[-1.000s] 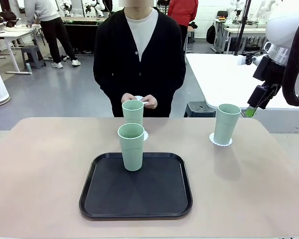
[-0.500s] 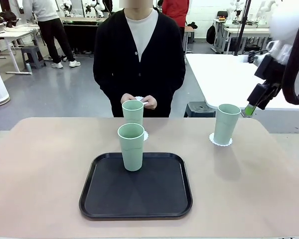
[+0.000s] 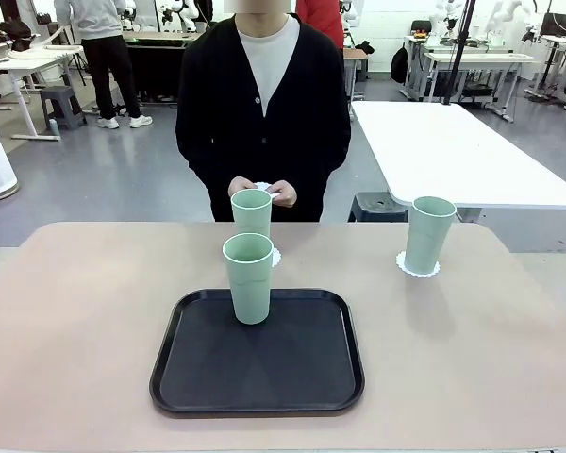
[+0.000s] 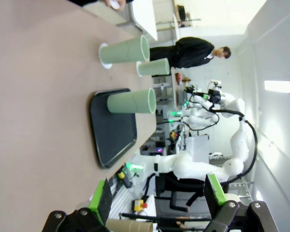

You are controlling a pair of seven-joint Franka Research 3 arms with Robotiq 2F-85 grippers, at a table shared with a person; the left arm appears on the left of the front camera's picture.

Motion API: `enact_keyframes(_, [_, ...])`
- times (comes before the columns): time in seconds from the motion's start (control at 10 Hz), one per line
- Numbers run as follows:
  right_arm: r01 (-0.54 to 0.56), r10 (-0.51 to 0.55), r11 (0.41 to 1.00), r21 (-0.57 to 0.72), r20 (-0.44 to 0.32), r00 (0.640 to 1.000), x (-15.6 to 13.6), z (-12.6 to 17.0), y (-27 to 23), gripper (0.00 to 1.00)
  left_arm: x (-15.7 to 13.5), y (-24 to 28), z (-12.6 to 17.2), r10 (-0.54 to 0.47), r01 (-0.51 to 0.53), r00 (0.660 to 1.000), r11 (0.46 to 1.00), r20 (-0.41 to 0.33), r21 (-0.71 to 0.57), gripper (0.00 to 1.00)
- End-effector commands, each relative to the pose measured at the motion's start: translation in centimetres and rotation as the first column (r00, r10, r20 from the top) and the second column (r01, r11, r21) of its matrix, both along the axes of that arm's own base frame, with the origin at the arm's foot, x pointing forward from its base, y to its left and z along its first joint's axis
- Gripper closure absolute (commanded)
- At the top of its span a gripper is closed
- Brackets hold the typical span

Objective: Place coasters on the table and set cups on them.
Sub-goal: Take one Reusable plastic cup from the Flat Tray and place it on a coaster set by the human.

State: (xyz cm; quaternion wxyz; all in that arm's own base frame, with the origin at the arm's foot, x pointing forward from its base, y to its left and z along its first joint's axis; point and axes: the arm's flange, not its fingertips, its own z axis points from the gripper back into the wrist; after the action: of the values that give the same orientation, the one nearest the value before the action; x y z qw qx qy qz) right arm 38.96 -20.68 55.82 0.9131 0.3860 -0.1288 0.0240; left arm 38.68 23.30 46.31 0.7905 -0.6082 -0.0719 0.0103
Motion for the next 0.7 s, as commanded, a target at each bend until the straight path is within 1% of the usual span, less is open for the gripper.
enact_keyframes(0.0, [0.121, -0.103, 0.958, 0.259, -0.080, 0.991, 1.0, -0.7, -4.8, 0.00, 0.0, 0.0, 0.2, 0.004, -0.004, 1.000, 1.000, 0.008, -0.006, 0.00])
enact_keyframes(0.1, [0.143, -0.115, 0.928, 0.344, -0.103, 0.988, 1.1, -1.6, -7.8, 0.00, 0.0, 0.0, 0.2, 0.004, -0.004, 1.000, 1.000, 0.008, -0.006, 0.00])
enact_keyframes(0.2, [0.124, -0.080, 0.912, 0.391, -0.127, 0.989, 1.1, -2.6, -9.6, 0.00, 0.0, 0.0, 0.2, 0.004, -0.004, 1.000, 1.000, 0.008, -0.006, 0.00])
enact_keyframes(0.3, [0.094, -0.043, 0.905, 0.415, -0.129, 0.991, 0.7, -3.2, -10.4, 0.00, 0.0, 0.0, 0.2, 0.004, -0.004, 1.000, 1.000, 0.008, -0.006, 0.00])
enact_keyframes(0.4, [0.039, 0.022, 0.911, 0.411, -0.143, 0.990, 0.2, -3.7, -10.6, 0.00, 0.0, 0.0, 0.2, 0.004, -0.004, 1.000, 1.000, 0.008, -0.006, 0.00])
enact_keyframes(0.6, [-0.002, 0.069, 0.918, 0.397, -0.156, 0.985, 0.2, -4.8, -11.0, 0.00, 0.0, 0.0, 0.2, 0.004, -0.004, 1.000, 1.000, 0.008, -0.006, 0.00])
